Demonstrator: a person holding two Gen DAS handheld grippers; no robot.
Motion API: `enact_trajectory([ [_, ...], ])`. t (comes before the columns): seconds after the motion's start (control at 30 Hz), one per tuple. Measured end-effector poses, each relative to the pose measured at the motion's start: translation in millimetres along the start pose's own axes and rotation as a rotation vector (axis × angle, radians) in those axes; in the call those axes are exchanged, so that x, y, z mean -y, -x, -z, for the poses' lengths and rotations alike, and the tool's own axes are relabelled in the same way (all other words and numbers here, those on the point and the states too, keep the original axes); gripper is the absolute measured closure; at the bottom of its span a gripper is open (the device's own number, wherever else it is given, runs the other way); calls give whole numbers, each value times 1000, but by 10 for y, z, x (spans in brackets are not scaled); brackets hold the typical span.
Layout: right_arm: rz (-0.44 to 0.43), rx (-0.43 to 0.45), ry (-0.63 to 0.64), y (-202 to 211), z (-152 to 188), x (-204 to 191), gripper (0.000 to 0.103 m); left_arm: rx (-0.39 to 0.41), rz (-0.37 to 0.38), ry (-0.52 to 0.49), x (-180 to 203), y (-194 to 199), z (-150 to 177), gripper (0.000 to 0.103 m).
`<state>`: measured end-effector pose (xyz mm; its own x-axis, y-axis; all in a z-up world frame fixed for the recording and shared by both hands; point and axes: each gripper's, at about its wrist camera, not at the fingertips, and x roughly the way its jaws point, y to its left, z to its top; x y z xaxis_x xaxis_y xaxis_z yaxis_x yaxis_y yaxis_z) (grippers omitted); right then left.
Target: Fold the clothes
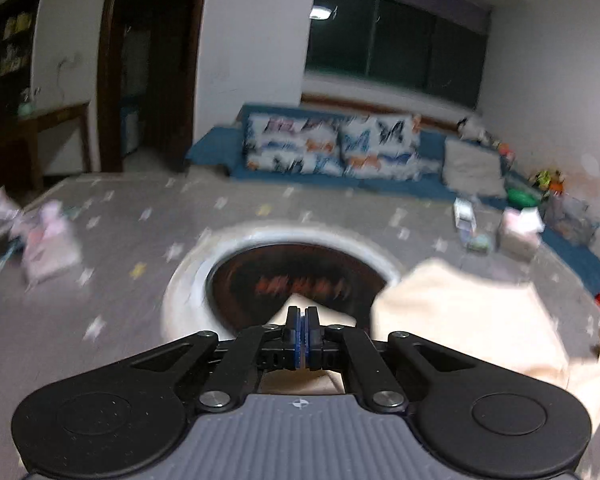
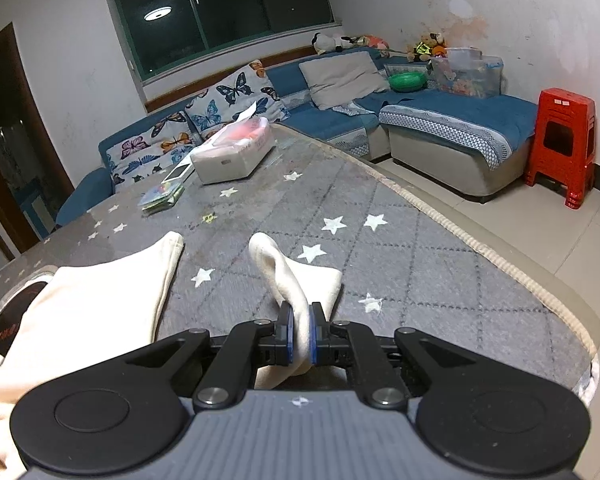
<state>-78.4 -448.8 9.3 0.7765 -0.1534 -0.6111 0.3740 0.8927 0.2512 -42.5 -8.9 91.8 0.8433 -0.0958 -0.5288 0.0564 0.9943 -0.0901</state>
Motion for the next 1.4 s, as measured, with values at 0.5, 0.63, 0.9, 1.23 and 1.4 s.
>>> enact_trajectory([
  [0.5,32,23,106,272,-256,0,91,-47,10,-107,32,-74,11,89],
  [0.63,-27,25,148,195,-397,-202,91,-41,86,-168,345,-375,-119,79],
  [0.9,-156,-11,233,-136,-541,-708,83,-84,152,-292,903,-1128,-205,54],
  [1.23,-250,-81,300,-494,-476,-1145,82,-162,183,-343,1213,-1845,-227,64],
  [1.4,-260,-90,314,-544,-472,-1201,82,-150,226,-319,1244,-1865,-201,98],
])
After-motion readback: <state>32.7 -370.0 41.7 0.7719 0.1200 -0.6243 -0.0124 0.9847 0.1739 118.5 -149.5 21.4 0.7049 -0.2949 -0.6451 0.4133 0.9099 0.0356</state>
